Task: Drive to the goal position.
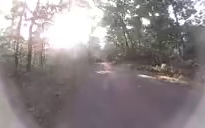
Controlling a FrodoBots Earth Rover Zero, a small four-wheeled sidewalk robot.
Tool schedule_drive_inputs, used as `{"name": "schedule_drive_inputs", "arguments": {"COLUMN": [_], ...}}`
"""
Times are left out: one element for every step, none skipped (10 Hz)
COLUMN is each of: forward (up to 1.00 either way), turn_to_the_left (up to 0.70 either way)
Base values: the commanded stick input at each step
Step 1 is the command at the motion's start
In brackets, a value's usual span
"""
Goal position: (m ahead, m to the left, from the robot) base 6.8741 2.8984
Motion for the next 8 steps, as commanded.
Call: {"name": "schedule_drive_inputs", "arguments": {"forward": [0.7,0.7,0.7,0.7,0.7,0.7,0.7,0.7], "turn_to_the_left": [-0.01,-0.01,-0.01,-0.01,-0.01,-0.01,-0.01,-0.01]}}
